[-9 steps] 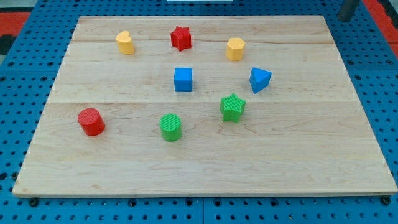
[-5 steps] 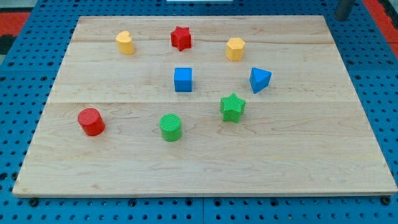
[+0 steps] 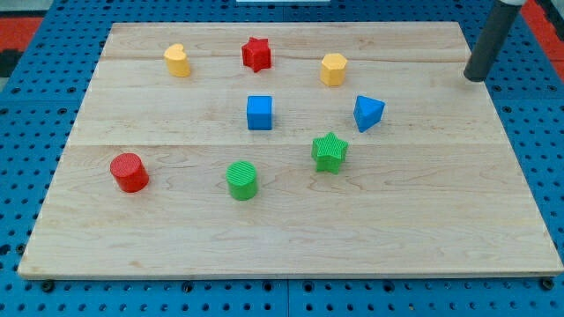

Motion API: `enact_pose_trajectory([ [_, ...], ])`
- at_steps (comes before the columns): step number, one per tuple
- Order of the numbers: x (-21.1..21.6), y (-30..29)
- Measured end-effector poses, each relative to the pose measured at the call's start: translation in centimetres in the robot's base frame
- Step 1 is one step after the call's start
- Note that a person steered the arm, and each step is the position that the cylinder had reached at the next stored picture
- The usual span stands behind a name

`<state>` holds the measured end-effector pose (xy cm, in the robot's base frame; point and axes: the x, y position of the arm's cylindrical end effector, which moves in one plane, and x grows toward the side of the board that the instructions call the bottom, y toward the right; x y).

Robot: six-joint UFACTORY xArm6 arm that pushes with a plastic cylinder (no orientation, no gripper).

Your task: Push the blue triangle to the green star

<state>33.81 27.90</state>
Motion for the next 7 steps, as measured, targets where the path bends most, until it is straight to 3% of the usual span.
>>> enact_pose_trajectory([
  [2,3.8,-8.7],
  [3,3.8,-8.7],
  [5,5.8,-16.6],
  [6,4.0,-18.9],
  [7,7.4,-18.4],
])
